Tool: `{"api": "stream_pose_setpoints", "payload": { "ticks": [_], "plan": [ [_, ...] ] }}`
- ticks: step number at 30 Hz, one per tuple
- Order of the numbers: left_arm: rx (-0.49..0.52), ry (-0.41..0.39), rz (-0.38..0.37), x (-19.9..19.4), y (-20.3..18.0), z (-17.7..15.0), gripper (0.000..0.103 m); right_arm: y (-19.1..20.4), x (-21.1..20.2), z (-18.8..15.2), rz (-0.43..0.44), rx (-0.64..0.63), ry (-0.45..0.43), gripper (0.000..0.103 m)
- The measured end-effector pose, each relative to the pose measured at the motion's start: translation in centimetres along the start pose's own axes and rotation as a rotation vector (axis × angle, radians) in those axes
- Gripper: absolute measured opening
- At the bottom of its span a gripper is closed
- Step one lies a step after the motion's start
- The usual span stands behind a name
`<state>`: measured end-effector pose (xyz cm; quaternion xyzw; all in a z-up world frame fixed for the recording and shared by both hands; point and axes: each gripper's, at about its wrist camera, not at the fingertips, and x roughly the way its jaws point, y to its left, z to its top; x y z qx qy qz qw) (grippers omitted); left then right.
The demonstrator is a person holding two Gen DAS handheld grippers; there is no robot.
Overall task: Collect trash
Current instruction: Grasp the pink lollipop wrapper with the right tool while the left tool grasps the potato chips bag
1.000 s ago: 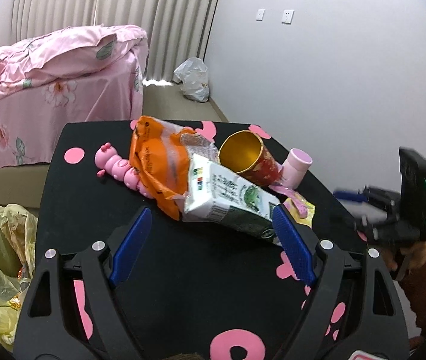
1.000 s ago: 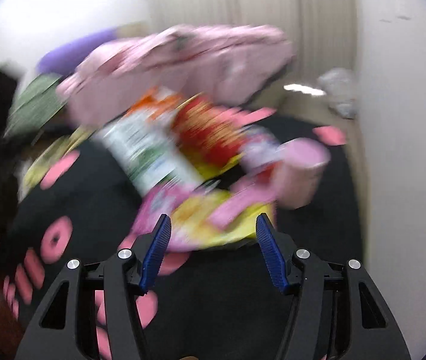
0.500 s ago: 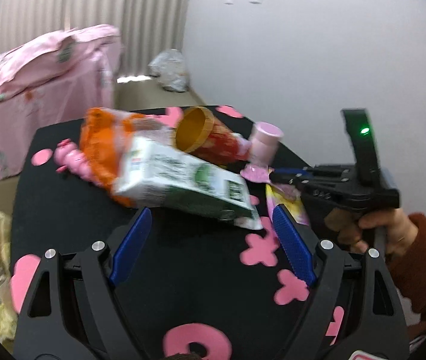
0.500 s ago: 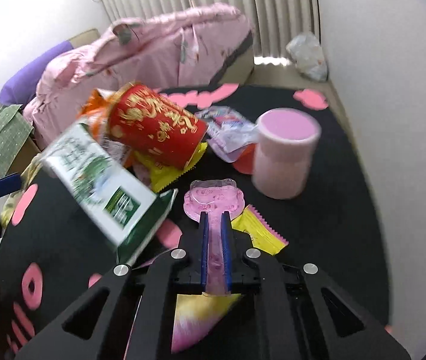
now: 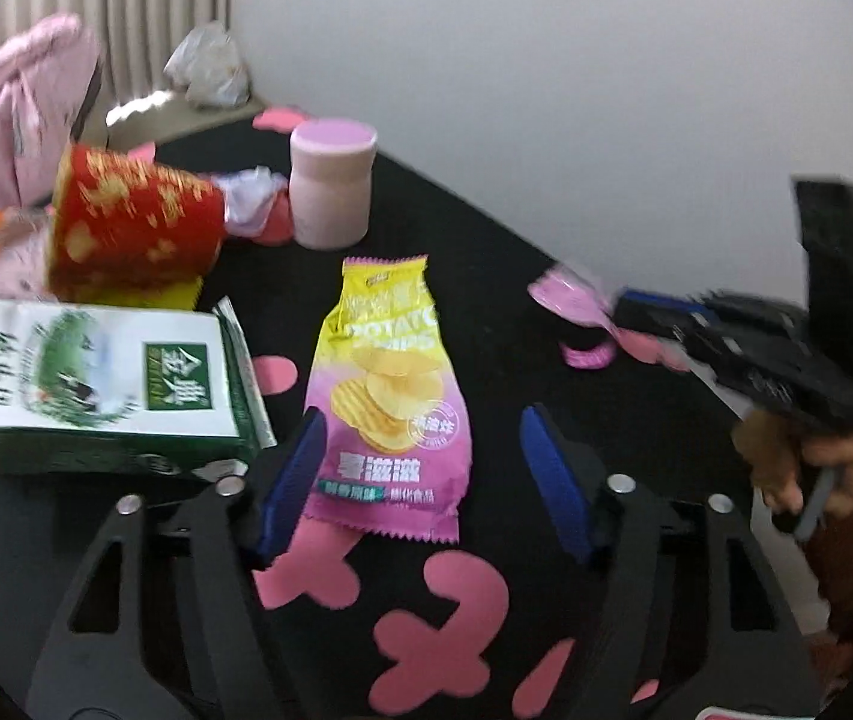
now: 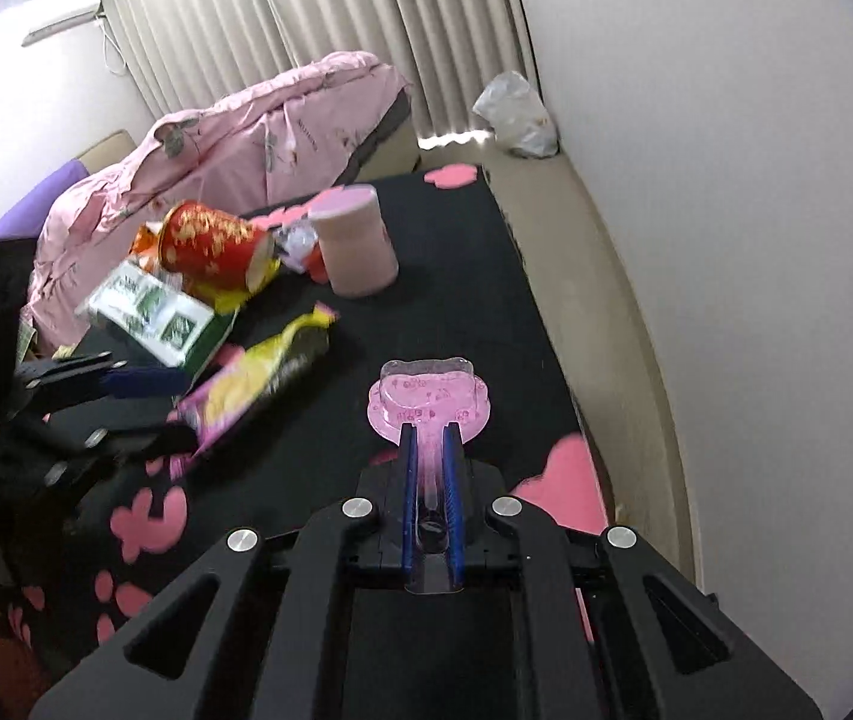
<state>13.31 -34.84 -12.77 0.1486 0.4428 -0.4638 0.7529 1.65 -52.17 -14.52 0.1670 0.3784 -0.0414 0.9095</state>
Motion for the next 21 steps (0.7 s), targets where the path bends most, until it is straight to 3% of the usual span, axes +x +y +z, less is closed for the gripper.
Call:
{"api": "stream_pose_setpoints", "payload": {
  "ticks": [3, 7, 11, 16, 19, 21],
  "plan": [
    [-0.045, 0.029, 0.035, 0.9, 0.4, -0.2, 0.051, -0.2, 0.2, -0.5, 0.016, 0.005, 0.001, 0.01],
    [-0.017, 0.042, 0.095, 0.4, -0.3, -1.1, 0.039, 0.5, 0.6, -0.6, 0.028, -0.02, 0.001, 0.01],
    [-0.017, 0.07, 0.068, -0.7, -0.3, -2.4, 0.024, 1.7, 0.6, -0.9, 0.039, -0.073, 0.01, 0.01],
    [-0.03, 0.08, 0.022, -2.7, -0.1, -4.3, 0.024, 2.7, 0.2, -1.2, 0.053, -0.12, 0.019, 0.011],
    [-0.034, 0.025, -0.031, -4.3, 0.6, -4.7, 0.028, 2.7, -0.2, -1.4, 0.065, -0.127, 0.016, 0.012],
    [-0.048, -0.01, -0.031, -4.9, 1.1, -4.6, 0.035, 2.5, -0.6, -1.5, 0.06, -0.125, 0.011, 0.023]
  ]
}}
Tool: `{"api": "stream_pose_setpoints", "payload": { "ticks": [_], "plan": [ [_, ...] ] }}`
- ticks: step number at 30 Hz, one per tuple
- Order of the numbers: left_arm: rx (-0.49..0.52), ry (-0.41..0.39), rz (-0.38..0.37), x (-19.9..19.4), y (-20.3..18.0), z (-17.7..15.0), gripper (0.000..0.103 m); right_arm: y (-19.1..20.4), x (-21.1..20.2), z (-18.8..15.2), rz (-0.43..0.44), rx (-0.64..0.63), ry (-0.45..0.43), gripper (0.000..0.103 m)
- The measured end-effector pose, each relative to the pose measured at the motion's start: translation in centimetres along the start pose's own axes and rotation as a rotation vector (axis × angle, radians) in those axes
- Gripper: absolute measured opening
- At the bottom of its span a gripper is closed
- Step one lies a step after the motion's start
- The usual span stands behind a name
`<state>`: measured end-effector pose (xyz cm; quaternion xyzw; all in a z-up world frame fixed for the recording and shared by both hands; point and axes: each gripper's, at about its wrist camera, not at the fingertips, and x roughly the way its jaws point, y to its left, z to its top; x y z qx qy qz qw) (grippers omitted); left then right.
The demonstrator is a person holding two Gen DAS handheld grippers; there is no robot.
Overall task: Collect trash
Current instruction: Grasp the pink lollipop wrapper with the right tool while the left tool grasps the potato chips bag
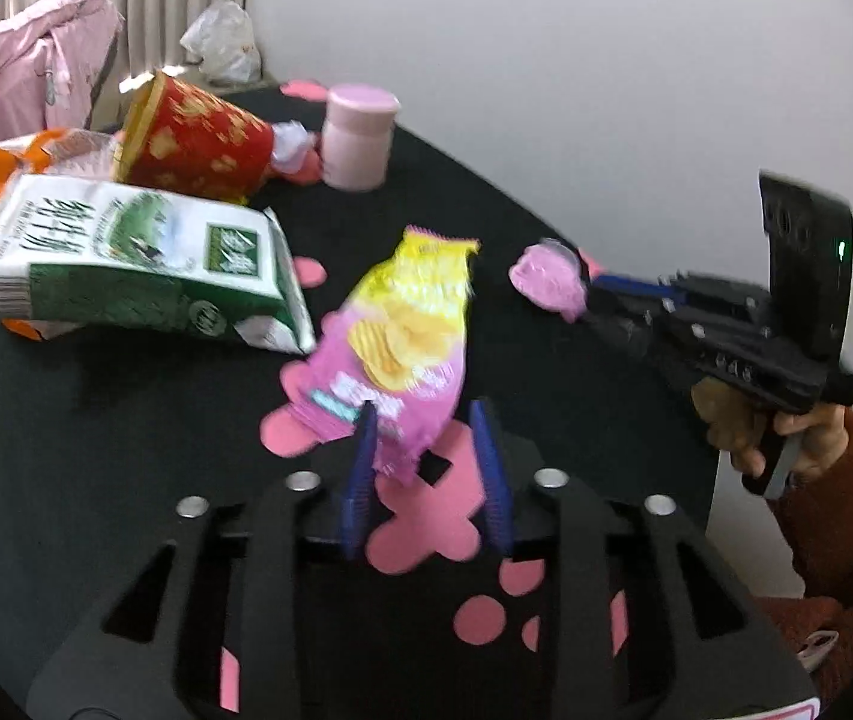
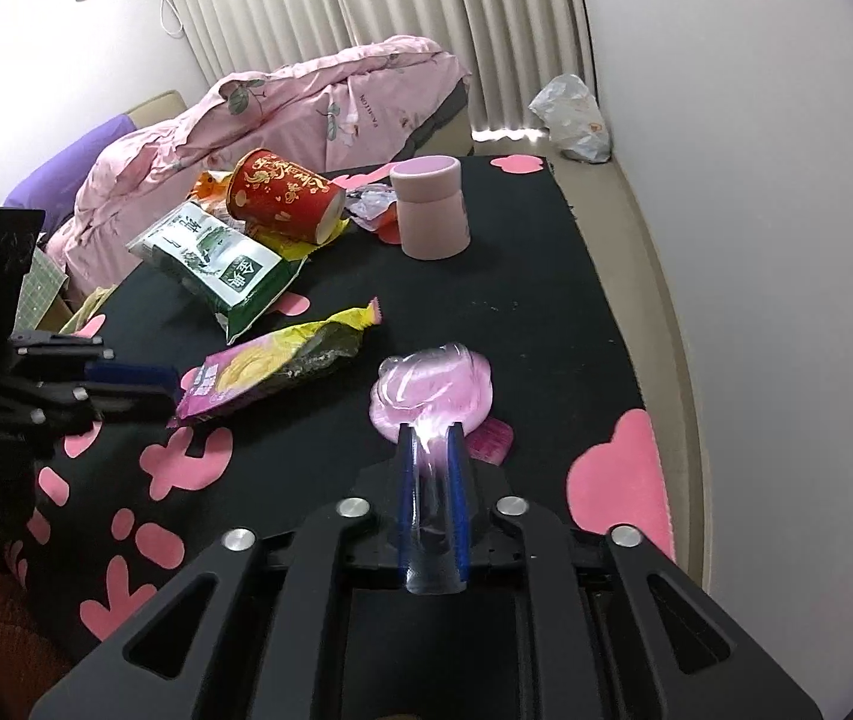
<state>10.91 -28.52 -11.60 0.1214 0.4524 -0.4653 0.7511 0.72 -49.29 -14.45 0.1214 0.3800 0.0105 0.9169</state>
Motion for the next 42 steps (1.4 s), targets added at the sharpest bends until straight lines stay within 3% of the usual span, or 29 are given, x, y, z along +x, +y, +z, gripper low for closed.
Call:
{"api": "stream_pose_setpoints", "payload": {
  "ticks": [1, 2, 8, 13, 15, 19, 24, 27, 30, 32, 34, 35, 36, 42],
  "plan": [
    [-0.013, -0.024, 0.014, -0.1, 0.6, 0.2, 0.037, -0.1, -0.3, -0.1, -0.002, 0.0, -0.008, 0.037],
    [-0.018, -0.034, 0.029, 0.1, 1.0, 0.5, 0.038, -0.2, -0.6, -0.1, 0.002, 0.002, -0.018, 0.04],
    [-0.03, 0.026, 0.123, 3.2, 1.9, 1.5, 0.038, -0.5, -2.2, 0.3, -0.052, -0.006, -0.059, 0.041],
    [0.094, 0.056, 0.197, 3.6, -0.9, 0.7, 0.038, 1.3, -2.0, 0.5, -0.089, -0.133, -0.037, 0.041],
    [0.096, 0.057, 0.184, 3.3, -1.0, 0.4, 0.034, 1.7, -1.8, 0.5, -0.079, -0.155, -0.032, 0.041],
    [0.011, 0.044, 0.159, 2.0, 0.6, -0.2, 0.004, 2.2, -1.7, 0.4, 0.015, -0.143, -0.019, 0.041],
    [-0.075, 0.013, 0.168, -0.7, 3.0, -1.4, 0.001, 4.0, -1.0, 0.4, 0.063, -0.257, 0.002, 0.041],
    [-0.111, -0.006, 0.099, -1.8, 3.8, -1.7, 0.001, 4.0, 0.2, 0.5, 0.086, -0.283, 0.054, 0.041],
    [-0.113, -0.031, 0.053, -2.3, 3.5, -1.8, 0.005, 3.3, 1.6, 0.5, 0.16, -0.254, 0.137, 0.041],
    [-0.101, -0.042, 0.051, -2.1, 3.2, -1.5, 0.017, 3.1, 2.0, 0.1, 0.139, -0.26, 0.149, 0.041],
    [-0.106, -0.049, 0.045, -1.7, 3.0, -1.3, 0.024, 2.7, 2.3, -0.3, 0.095, -0.246, 0.138, 0.039],
    [-0.11, -0.051, 0.04, -1.6, 2.9, -1.3, 0.027, 2.4, 2.2, -0.4, 0.092, -0.23, 0.13, 0.026],
    [-0.112, -0.054, 0.033, -1.5, 2.8, -1.3, 0.032, 2.3, 2.2, -0.5, 0.096, -0.22, 0.13, 0.02],
    [-0.078, -0.063, 0.034, -0.3, 1.9, -0.8, 0.048, 1.0, 0.5, -0.6, 0.053, -0.136, 0.063, 0.019]
  ]
}}
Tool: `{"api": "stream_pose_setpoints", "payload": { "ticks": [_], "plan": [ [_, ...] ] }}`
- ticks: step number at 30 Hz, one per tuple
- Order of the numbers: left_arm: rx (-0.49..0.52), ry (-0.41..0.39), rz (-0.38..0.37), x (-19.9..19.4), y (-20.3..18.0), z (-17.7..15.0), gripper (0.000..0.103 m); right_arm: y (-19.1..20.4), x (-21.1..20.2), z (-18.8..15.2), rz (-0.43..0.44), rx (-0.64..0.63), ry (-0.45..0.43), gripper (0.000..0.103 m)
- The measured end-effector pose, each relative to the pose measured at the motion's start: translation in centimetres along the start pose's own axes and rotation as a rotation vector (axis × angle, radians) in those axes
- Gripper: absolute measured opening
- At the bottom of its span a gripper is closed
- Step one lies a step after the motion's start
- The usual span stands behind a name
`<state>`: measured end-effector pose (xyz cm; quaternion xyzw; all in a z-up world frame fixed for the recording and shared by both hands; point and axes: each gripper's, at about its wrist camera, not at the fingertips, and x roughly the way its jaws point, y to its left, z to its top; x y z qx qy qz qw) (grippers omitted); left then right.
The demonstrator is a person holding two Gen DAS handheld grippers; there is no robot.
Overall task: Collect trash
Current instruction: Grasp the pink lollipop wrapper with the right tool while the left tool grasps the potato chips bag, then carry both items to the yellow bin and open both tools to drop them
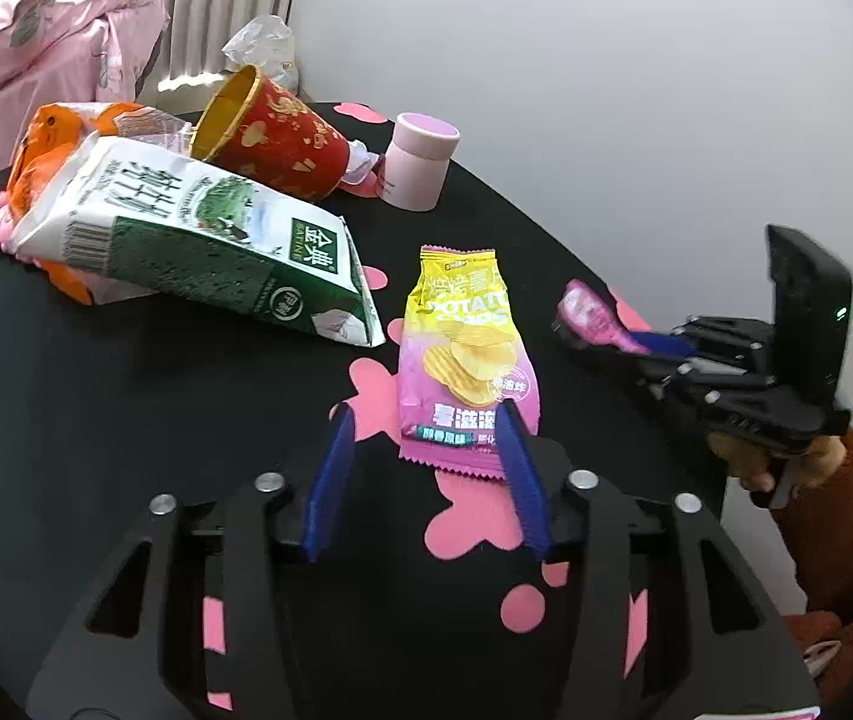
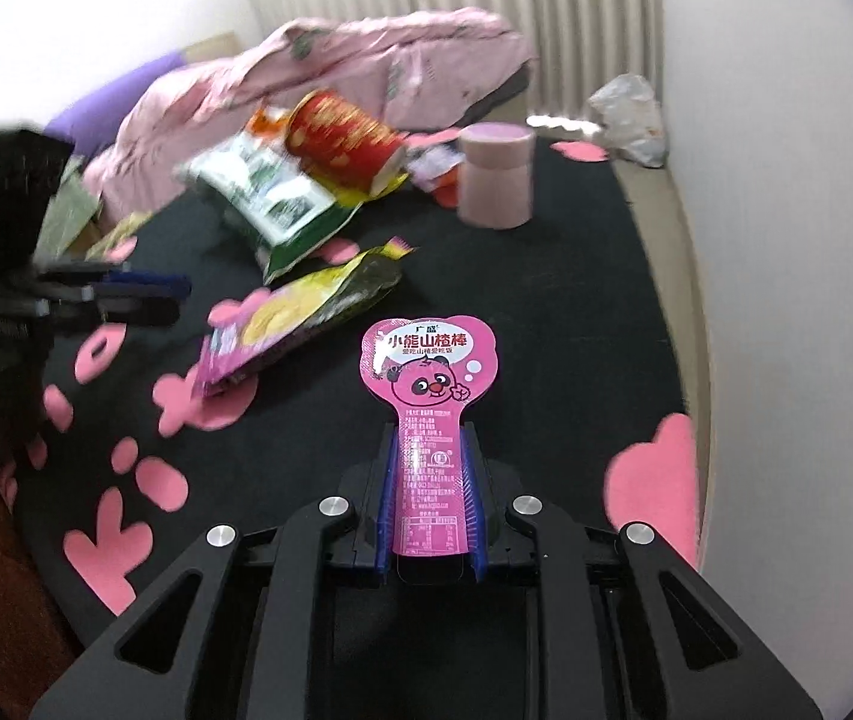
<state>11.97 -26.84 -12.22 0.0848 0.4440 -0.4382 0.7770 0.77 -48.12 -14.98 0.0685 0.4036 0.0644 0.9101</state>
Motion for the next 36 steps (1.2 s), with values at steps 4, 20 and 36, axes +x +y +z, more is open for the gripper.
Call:
{"api": "stream_pose_setpoints", "payload": {
  "ticks": [4, 20, 36],
  "plan": [
    [0.0, 0.033, 0.016, 1.8, -0.8, 0.8, 0.055, -1.5, -0.8, -0.3, -0.032, 0.083, -0.038, 0.019],
    [0.121, 0.013, 0.081, 1.7, -4.5, 0.5, 0.008, -2.0, -2.5, 0.5, -0.084, 0.132, -0.138, 0.019],
    [-0.015, -0.354, 0.236, -14.0, 0.4, 0.8, 0.006, 6.9, -5.2, 9.5, -0.053, -0.097, -0.317, 0.019]
  ]
}}
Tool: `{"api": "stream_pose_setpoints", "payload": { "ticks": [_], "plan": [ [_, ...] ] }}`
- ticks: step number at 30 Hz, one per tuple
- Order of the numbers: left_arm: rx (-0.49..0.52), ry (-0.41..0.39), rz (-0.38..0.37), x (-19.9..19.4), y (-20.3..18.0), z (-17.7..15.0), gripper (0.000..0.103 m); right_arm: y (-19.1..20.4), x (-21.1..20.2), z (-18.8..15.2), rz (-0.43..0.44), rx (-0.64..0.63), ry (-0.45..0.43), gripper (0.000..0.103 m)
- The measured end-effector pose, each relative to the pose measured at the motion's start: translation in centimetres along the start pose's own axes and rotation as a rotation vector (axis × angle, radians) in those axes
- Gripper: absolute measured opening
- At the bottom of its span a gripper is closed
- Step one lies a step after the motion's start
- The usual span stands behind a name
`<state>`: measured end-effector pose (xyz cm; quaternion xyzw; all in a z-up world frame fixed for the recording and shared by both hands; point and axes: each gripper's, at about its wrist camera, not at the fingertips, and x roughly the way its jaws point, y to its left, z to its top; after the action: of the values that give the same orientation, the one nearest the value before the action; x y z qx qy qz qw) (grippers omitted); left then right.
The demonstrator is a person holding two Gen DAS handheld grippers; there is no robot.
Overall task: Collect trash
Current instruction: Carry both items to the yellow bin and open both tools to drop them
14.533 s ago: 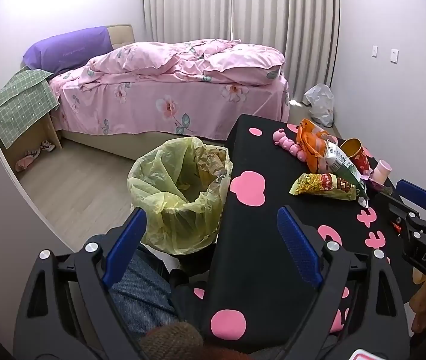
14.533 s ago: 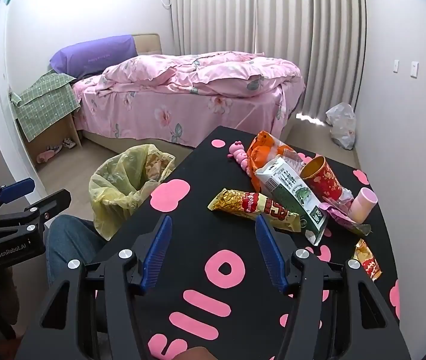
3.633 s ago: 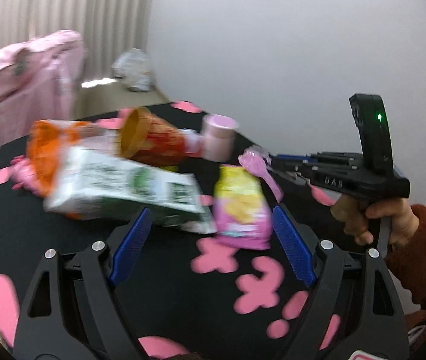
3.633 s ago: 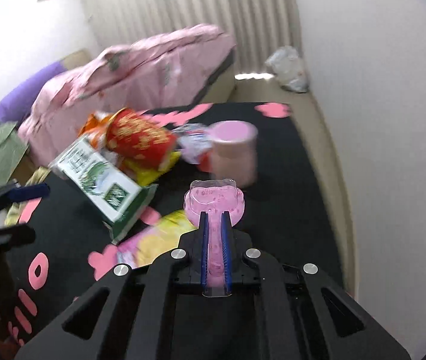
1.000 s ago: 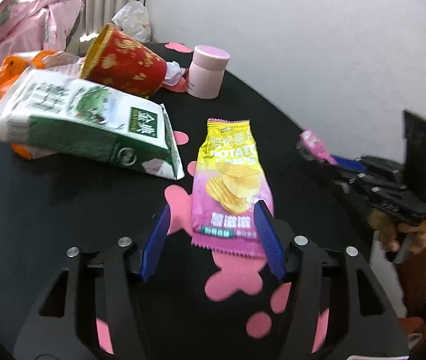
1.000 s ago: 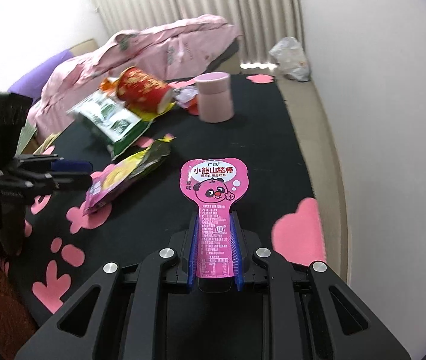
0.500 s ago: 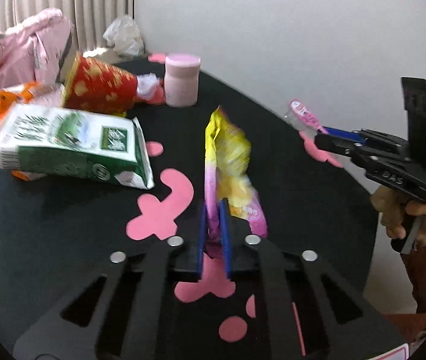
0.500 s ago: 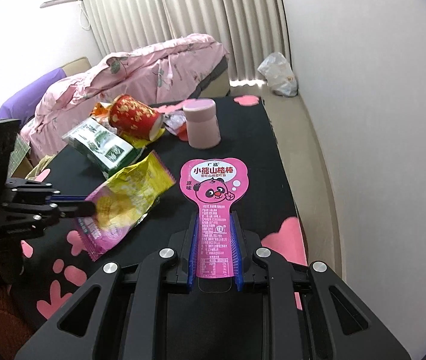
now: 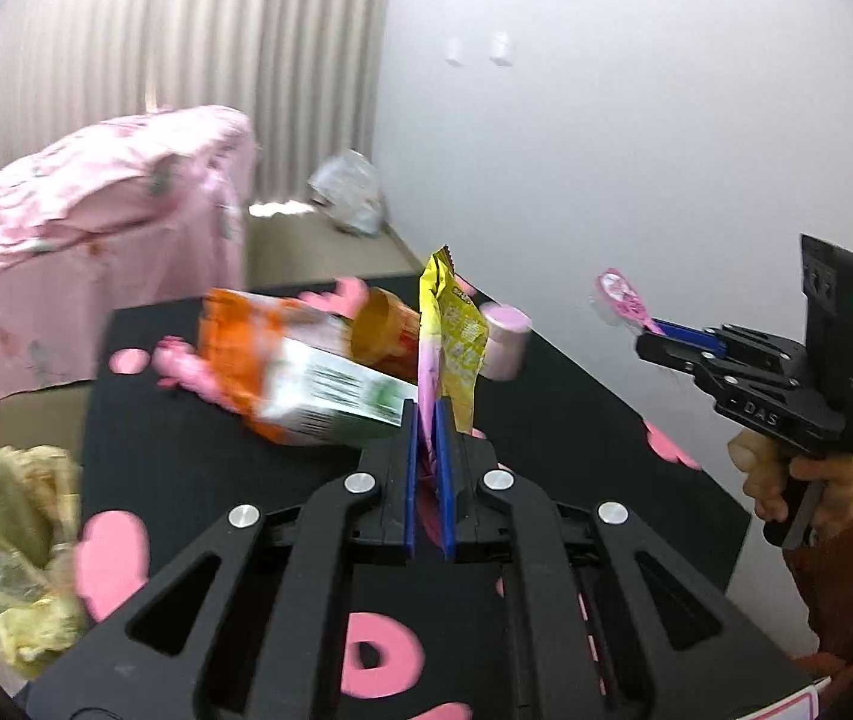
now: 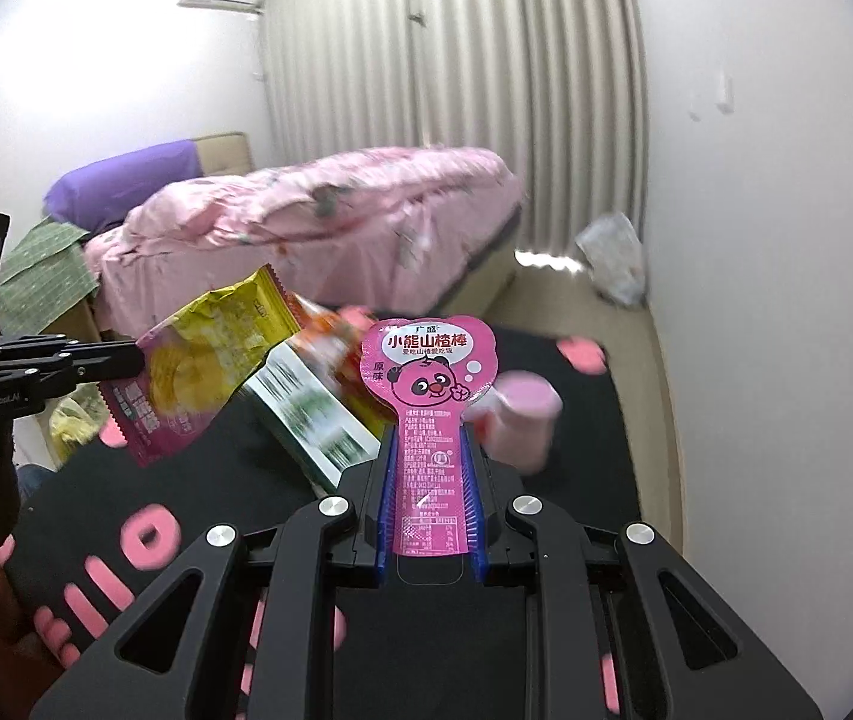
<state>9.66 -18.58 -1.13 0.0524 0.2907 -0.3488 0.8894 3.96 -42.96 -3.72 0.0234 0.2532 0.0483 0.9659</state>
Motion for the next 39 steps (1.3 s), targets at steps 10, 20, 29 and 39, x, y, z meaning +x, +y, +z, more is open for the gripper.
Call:
{"api": "stream_pose_setpoints", "payload": {
  "ticks": [10, 20, 29, 39],
  "plan": [
    [-0.151, -0.143, 0.155, -7.4, 8.7, 0.0, 0.006, 8.4, 2.7, 6.2, 0.144, -0.125, -0.026, 0.019],
    [-0.299, -0.188, 0.309, -12.6, 17.0, -3.2, 0.006, 16.9, 6.4, 9.1, 0.257, -0.247, 0.006, 0.019],
    [-0.415, -0.18, 0.43, -16.0, 23.3, -7.6, 0.006, 25.2, 11.0, 9.7, 0.377, -0.353, 0.05, 0.019],
    [-0.566, -0.095, 0.445, -15.8, 28.7, -12.3, 0.006, 32.8, 15.3, 8.2, 0.458, -0.455, 0.127, 0.019]
  ]
}}
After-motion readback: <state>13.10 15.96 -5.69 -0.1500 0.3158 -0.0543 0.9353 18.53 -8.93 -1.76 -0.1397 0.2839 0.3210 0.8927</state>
